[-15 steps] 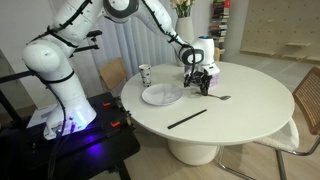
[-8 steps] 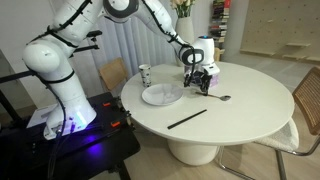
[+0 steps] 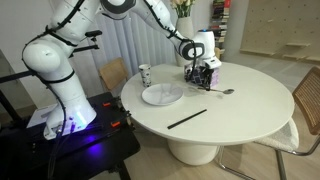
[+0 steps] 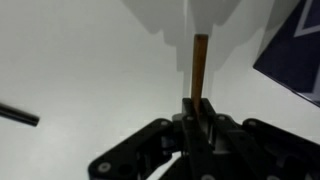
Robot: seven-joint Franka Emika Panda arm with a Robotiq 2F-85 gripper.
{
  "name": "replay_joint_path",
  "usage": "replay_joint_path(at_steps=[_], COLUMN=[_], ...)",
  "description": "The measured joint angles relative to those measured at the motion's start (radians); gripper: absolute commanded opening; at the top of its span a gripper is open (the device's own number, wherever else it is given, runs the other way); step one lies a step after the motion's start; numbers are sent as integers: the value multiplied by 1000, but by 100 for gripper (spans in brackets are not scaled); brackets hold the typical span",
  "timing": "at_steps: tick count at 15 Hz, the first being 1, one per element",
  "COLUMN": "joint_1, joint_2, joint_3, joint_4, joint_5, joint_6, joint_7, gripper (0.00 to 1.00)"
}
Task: Move the spoon forwards
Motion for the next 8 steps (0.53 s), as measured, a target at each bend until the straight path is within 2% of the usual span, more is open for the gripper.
replay_joint_path(at_steps=[4,8], joint_1=[22,16], joint_2=[-117,-250], joint_3=[-7,7], joint_4=[-50,-128], joint_5=[-35,-48], joint_6=[2,-25], joint_7=[-49,-217], gripper=[3,3])
